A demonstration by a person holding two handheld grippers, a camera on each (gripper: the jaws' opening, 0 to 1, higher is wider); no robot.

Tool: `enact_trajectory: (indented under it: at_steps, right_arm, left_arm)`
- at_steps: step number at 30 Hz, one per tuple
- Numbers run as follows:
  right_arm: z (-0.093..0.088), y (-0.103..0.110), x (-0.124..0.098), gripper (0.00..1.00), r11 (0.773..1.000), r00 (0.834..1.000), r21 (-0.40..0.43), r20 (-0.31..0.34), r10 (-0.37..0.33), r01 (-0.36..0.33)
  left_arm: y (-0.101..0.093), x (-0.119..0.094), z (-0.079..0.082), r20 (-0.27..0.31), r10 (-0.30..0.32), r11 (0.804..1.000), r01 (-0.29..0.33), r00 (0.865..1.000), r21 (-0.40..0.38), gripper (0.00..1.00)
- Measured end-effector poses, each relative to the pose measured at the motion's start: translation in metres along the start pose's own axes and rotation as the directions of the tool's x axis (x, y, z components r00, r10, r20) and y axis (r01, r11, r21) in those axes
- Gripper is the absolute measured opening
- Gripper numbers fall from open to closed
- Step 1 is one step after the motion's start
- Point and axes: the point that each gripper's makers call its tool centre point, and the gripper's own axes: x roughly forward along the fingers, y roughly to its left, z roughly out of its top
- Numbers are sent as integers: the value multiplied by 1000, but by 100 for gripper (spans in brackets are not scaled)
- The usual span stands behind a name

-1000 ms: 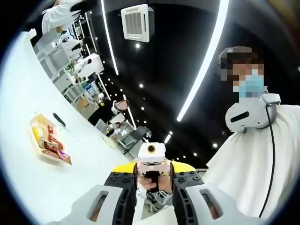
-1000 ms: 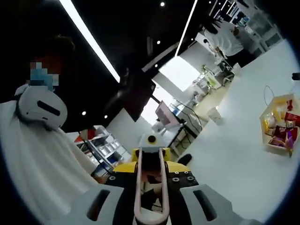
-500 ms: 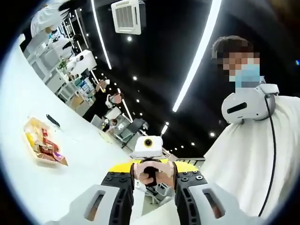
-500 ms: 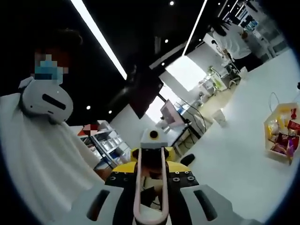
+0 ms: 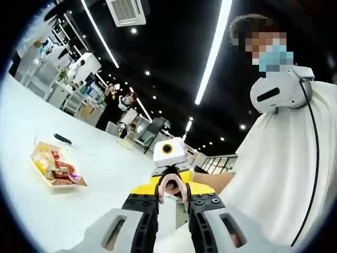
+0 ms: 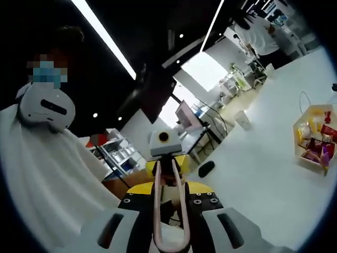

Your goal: Place the target food into the container with the food tongs after gripping and lifting it, then release it inside without dropping or visibly crushing the food.

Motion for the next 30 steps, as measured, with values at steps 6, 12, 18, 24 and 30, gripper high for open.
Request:
enact_trajectory:
  at_steps: [6,12,18,24,30]
  right_arm:
    - [0,-7,-5,21,999,999,31,29,-13,12]
    - [-8,-18,-11,19,998,998,-34,-7,-58,58]
    - [-7,-21,-13,18,990,995,-119,-42,-85,80]
    - [-17,-33,-12,18,969,985,-218,-101,-137,113]
    - [-30,-48,-11,19,937,971,-318,-135,-196,145]
  left_arm:
    - [8,-8,4,24,5,1000,-5,1000,-17,20]
    - [15,-9,-4,-10,13,1000,-13,1000,-19,21]
    - [25,-13,-7,-48,26,998,-24,998,60,21]
    - [34,-14,-23,-135,64,993,-49,989,108,23]
    - [52,-22,-39,-230,146,978,-106,962,177,27]
